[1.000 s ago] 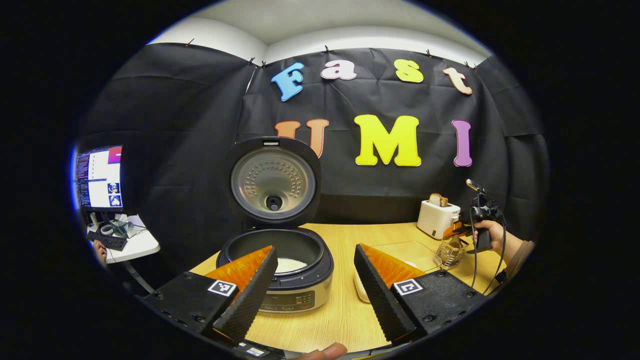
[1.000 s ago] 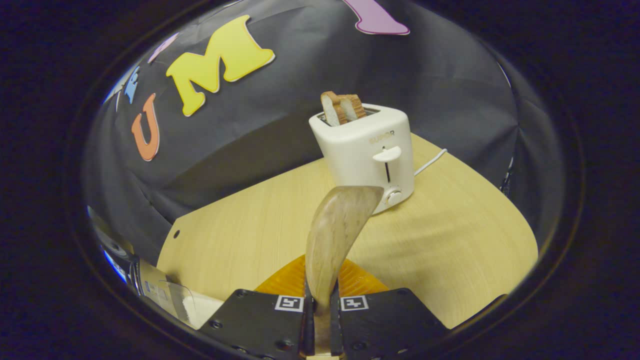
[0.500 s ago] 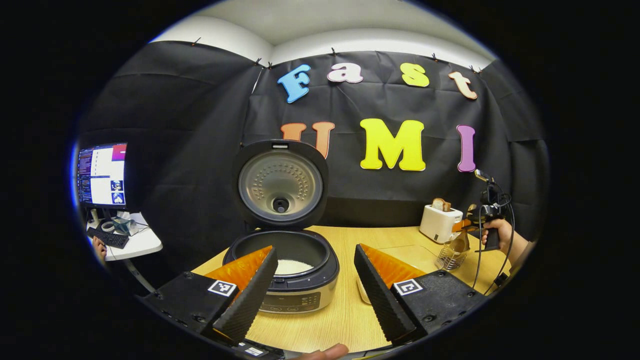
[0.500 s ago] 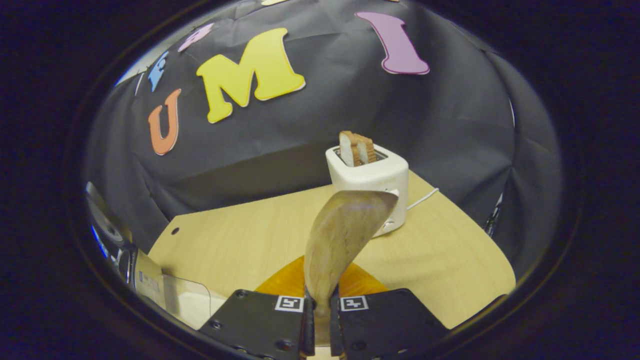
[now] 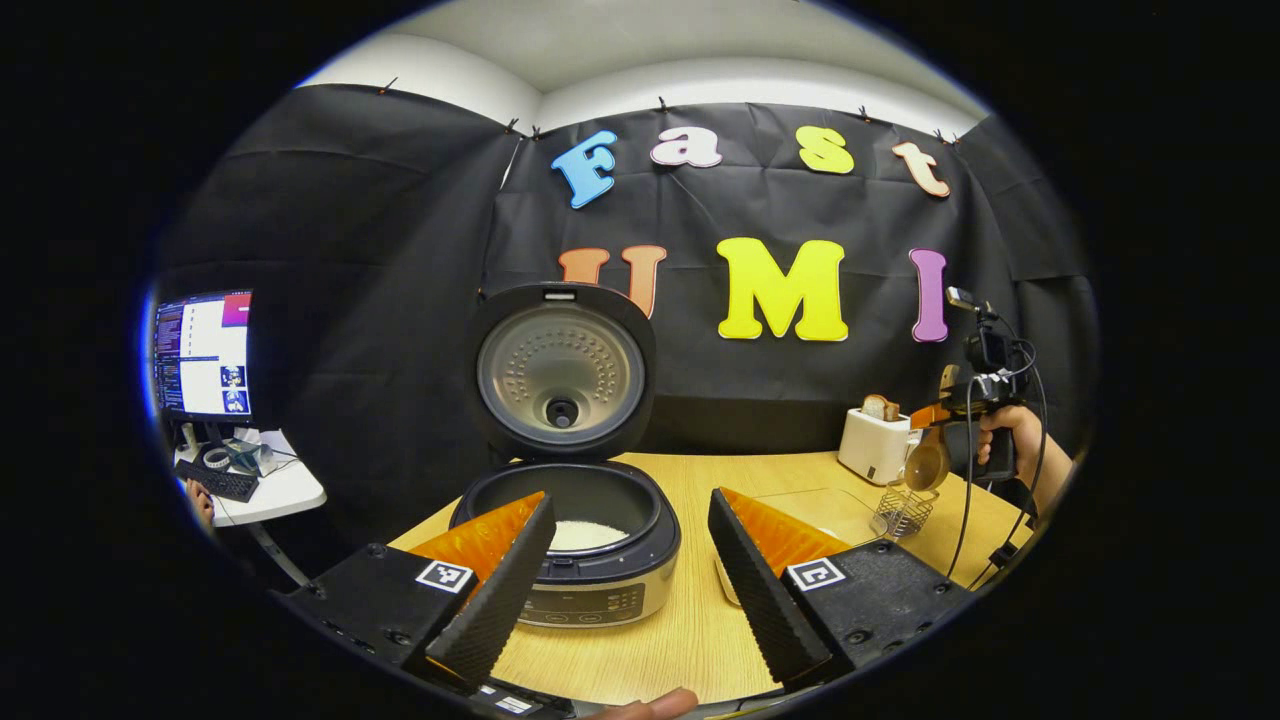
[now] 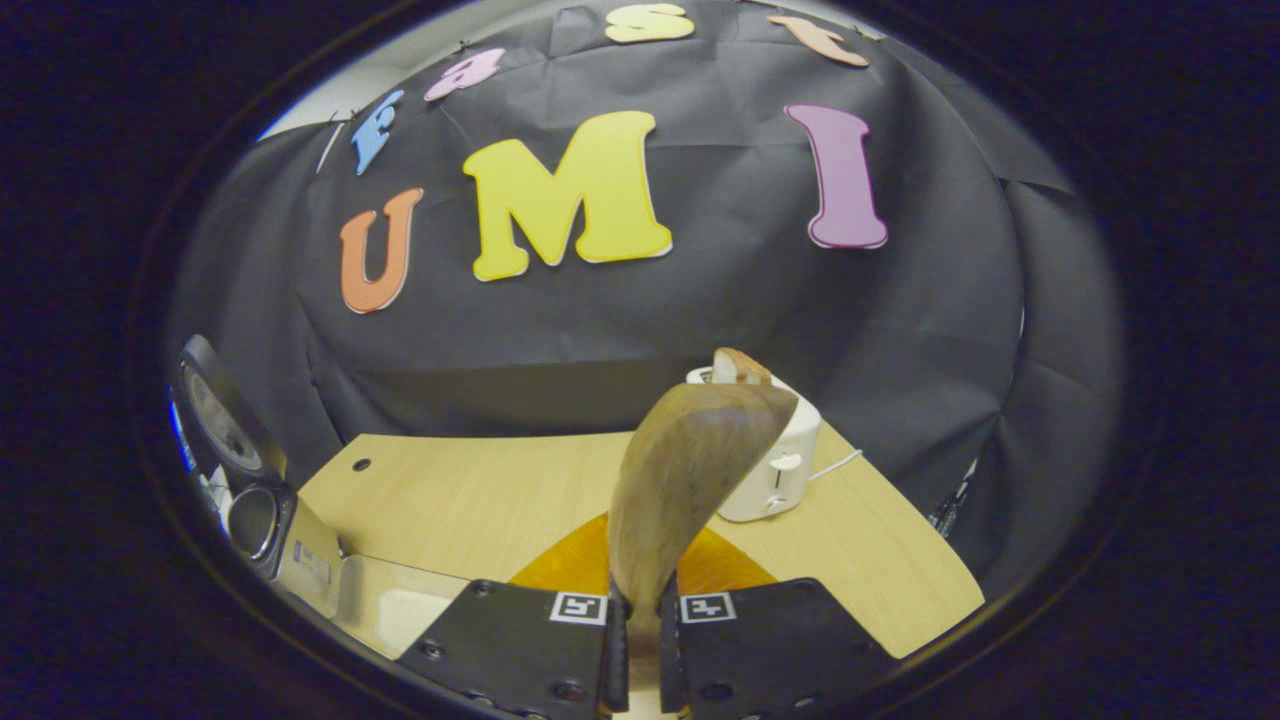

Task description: Close the left gripper, press the button to open the rice cooker; take a wooden spoon from the chopstick holder with the right hand, scoop a spoonful of rice and pour it into the rice cooker, then put the wooden spoon back into the chopstick holder.

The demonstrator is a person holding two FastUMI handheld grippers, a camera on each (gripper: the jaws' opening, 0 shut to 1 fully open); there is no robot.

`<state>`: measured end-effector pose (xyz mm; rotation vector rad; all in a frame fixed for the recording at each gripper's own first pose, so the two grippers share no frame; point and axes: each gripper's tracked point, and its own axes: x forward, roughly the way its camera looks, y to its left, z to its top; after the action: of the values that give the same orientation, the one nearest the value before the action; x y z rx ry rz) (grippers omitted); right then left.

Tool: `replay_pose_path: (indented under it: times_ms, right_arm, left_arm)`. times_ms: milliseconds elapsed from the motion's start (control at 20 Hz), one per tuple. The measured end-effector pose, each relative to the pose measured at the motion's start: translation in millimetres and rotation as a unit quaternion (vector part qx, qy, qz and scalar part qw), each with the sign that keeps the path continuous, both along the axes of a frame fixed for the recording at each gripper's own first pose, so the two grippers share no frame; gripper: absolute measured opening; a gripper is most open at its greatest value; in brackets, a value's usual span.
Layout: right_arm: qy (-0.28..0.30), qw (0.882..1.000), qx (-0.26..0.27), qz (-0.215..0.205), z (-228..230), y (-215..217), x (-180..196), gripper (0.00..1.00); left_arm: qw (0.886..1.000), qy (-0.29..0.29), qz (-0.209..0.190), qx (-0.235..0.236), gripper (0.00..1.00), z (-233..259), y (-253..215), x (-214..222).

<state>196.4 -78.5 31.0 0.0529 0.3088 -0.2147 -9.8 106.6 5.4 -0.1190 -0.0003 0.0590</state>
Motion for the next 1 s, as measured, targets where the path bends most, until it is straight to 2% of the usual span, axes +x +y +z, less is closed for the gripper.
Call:
replay_pose_path:
  times_ms: [50,100,250,450,550,700,1000]
  right_arm:
    - [-0.007,1.0,-0.003,0.006,6.2,12.9,-3.4,0.12]
    - [-0.014,1.0,-0.004,0.011,12.0,25.7,-10.2,0.07]
    - [-0.022,0.998,0.005,0.05,17.0,75.9,-16.5,0.07]
    - [-0.027,0.996,-0.002,0.082,7.3,129.1,-18.3,0.05]
    - [-0.031,0.996,-0.022,0.077,-4.7,143.3,-14.0,0.07]
    - [-0.028,0.998,-0.039,0.045,-39.4,152.7,0.5,0.07]
    - [0.034,0.998,-0.04,0.021,-115.7,162.2,27.3,0.07]
  left_arm:
    - [1.0,0.001,0.003,-0.002,0.98,-0.4,3.2,-0.9]
    - [1.0,0.001,0.004,-0.006,0.98,-0.1,5.7,-0.9]
    - [1.0,0.002,0.011,-0.019,0.98,-1.3,14.3,-0.5]
    - [1.0,0.004,0.012,-0.028,0.98,-2.0,17.8,0.3]
    - [0.999,0.001,0.016,-0.035,0.98,-1.0,20.3,0.9]
    - [0.999,0.001,0.013,-0.035,0.98,0.0,16.4,0.7]
    - [1.0,-0.007,0.011,-0.015,0.98,4.0,11.0,0.4]
